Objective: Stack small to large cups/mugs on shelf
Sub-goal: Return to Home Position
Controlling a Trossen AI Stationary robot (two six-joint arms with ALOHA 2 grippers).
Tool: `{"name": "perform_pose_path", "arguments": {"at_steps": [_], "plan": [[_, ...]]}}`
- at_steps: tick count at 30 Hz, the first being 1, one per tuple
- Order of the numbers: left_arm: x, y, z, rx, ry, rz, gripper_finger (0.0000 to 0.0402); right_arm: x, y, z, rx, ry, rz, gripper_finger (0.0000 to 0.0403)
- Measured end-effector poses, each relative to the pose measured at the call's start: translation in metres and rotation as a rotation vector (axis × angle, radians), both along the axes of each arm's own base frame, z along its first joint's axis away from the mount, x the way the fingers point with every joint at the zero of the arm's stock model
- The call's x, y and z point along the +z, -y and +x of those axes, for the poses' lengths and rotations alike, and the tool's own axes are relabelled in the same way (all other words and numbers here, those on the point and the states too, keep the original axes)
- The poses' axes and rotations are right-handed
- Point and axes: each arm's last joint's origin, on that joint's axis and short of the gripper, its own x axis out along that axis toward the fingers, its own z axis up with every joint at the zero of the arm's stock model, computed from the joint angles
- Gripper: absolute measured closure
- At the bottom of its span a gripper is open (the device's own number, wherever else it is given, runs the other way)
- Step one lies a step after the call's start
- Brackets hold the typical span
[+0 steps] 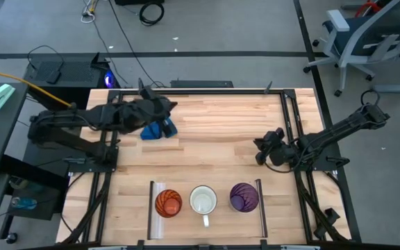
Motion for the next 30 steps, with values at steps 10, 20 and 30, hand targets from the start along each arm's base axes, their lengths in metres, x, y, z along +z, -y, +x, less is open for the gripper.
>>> {"name": "perform_pose_path", "arguments": {"at_steps": [10,20,30], "plan": [[-0.029,-0.036,-0.038,-0.015,0.202,0.132,0.0376,0.061,-0.003,0.017,0.034,0.070,-0.233,0.0348],[-0.023,-0.061,-0.070,-0.176,0.426,0.267,0.0387,0.160,0.003,-0.006,0.262,0.499,-0.482,0.0348],[-0.021,-0.091,-0.086,-0.068,0.425,0.317,0.0384,0.193,0.031,-0.063,0.194,0.705,-0.739,0.0348]]}}
